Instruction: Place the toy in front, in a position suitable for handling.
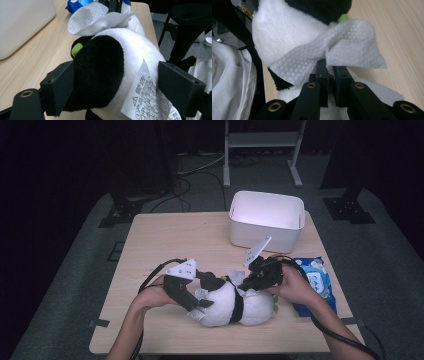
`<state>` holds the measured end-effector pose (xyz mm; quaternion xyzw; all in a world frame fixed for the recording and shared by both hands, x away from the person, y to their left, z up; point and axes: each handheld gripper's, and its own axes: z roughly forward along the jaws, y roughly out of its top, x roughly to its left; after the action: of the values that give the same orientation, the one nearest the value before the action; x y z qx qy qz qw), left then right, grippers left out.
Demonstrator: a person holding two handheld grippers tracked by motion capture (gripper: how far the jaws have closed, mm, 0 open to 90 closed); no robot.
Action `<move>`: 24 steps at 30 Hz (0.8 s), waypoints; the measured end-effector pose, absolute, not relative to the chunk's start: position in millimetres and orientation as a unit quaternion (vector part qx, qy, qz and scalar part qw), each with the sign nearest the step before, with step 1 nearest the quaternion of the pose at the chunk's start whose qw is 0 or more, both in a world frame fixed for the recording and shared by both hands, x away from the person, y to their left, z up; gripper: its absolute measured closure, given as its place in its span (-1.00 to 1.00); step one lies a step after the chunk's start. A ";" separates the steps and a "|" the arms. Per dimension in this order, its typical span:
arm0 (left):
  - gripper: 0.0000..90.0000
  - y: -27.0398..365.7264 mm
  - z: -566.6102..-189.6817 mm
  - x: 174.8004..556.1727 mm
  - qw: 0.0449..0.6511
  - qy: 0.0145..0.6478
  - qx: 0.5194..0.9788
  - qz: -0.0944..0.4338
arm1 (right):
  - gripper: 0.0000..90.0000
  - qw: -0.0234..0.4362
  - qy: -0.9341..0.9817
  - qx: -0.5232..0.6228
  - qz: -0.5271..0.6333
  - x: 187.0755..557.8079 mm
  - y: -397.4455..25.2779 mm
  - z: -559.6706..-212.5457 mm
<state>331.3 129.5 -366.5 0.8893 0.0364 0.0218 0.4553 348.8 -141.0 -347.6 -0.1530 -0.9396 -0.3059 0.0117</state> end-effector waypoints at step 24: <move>-0.86 112.3 -411.0 345.3 0.414 0.079 0.905 -0.055 | 0.84 0.002 -0.927 -0.188 -0.325 350.3 -172.2 -352.3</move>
<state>345.3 112.3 -411.0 0.9052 0.0788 -0.0548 0.4141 350.3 -172.2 -352.3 -0.1878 -0.9270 -0.3247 0.0021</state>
